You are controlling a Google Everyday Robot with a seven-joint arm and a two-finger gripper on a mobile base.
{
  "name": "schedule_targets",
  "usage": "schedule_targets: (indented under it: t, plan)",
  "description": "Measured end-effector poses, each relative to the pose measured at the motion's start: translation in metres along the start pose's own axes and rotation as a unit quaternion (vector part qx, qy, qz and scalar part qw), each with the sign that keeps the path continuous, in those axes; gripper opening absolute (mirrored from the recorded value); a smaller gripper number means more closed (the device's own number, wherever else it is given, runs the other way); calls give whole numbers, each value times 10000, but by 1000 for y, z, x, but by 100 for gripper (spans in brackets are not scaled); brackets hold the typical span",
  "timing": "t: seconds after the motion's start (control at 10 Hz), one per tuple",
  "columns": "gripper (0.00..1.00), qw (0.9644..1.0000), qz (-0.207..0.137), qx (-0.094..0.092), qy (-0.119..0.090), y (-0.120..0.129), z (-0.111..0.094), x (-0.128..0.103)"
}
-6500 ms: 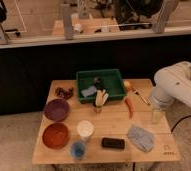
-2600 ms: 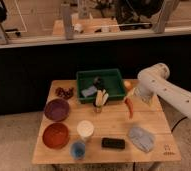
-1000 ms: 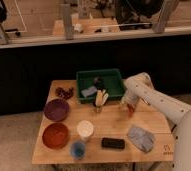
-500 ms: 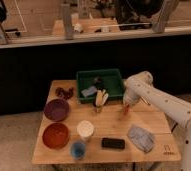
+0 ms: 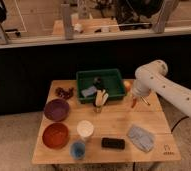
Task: Place pepper in table surface
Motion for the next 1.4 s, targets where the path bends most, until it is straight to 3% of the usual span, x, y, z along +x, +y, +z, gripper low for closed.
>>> schedule_targets:
  t: [0.1,0.3,0.4,0.6,0.9,1.4]
  plan:
    - [18,9999,56,-62,121,8,-24,2]
    - [18,9997,94,-97,186,9,-52,7]
    - [18,9997,96,-100,192,9,-62,8]
    - [18,9998,117,-105,147,11,-65,5]
    - [18,9998,137,49,-96,4,-30,-9]
    - [20,9964,346,570,-520,-6,72,-39]
